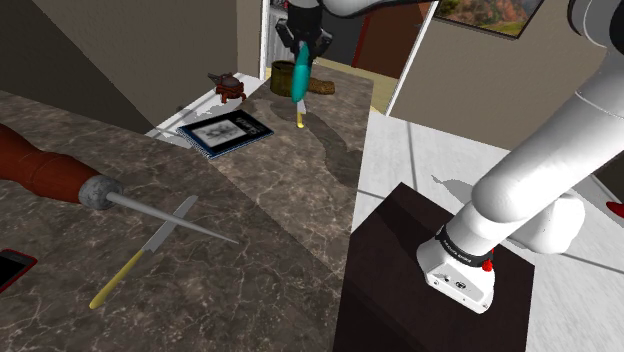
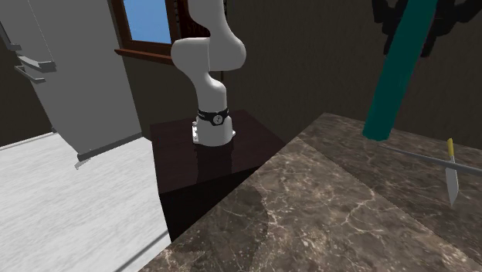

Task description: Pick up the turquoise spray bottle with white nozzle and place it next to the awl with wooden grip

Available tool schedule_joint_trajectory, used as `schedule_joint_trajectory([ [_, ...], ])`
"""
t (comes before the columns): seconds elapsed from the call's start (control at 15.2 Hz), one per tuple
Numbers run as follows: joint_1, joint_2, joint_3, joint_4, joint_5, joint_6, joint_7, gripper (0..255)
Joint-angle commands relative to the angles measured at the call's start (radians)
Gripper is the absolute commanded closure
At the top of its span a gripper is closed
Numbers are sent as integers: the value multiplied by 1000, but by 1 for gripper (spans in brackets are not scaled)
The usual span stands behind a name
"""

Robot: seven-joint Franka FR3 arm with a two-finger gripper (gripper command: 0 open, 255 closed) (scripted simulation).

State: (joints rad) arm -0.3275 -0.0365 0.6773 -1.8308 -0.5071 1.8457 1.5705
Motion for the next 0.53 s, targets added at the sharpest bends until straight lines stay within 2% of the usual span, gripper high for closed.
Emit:
schedule_joint_trajectory([
  [0.0,26,41,32,32,-26,-31,59,255],
  [0.26,96,145,85,111,-93,-103,174,255],
  [0.46,168,235,111,186,-149,-164,256,255],
])
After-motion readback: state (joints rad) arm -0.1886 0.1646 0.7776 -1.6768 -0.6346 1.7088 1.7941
